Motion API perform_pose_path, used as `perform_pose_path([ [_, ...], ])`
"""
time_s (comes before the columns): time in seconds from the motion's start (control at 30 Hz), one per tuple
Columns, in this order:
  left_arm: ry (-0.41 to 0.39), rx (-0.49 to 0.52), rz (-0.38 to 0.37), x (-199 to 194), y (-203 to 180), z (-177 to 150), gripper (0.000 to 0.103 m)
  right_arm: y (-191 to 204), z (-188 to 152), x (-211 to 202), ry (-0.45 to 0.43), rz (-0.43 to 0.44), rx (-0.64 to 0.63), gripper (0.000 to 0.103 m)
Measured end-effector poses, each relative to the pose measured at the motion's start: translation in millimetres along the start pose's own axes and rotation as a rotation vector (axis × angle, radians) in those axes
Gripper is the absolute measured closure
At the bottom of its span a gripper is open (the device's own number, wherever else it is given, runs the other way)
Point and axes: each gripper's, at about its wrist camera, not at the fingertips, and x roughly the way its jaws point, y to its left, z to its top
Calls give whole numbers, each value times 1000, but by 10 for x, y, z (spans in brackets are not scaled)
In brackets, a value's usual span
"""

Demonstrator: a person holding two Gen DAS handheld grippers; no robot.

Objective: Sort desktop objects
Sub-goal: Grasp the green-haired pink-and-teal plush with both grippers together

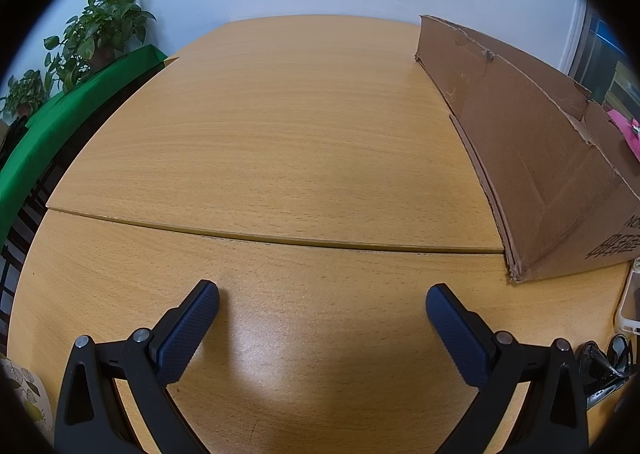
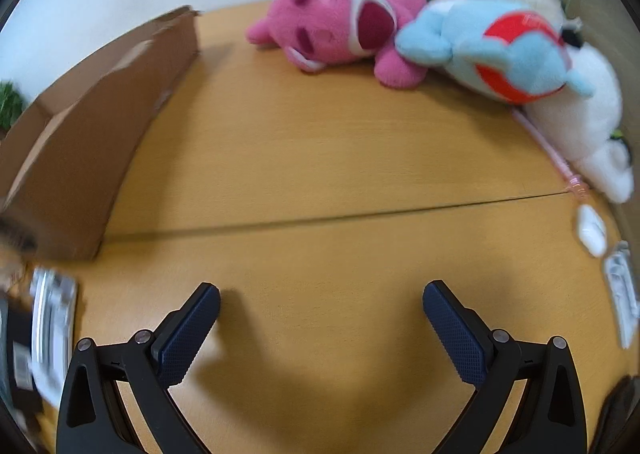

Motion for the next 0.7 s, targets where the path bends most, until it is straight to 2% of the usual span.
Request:
perform_pose_path([
  [0.07,-1,-5,5,-7,10,2,0,202,-151,-361,-93,-42,-99,0],
  [0.13,0,-9,9,-30,19,-23,0,355,-246,-718,-161,8,-149,0],
  [0.23,23,-24,11,-241,-87,-179,0,714,-364,-1325,-250,245,-244,0],
  [0.3,-5,-17,-32,-499,-176,-244,0,1013,-462,-1622,-270,395,-340,0],
  [0.4,-82,4,-162,-1063,-391,-334,0,1533,-560,-1716,-237,569,-460,0],
  [0.5,-75,33,-323,-1465,-657,-453,0,1987,-749,-1623,-156,722,-544,0],
  [0.6,-5,54,-459,-1621,-984,-648,0,2348,-1069,-1434,-88,759,-614,0],
  [0.67,35,84,-519,-1619,-1218,-802,0,2429,-1168,-1321,-48,808,-605,0],
  [0.7,46,93,-524,-1603,-1313,-862,0,2459,-1181,-1287,-34,813,-603,0],
])
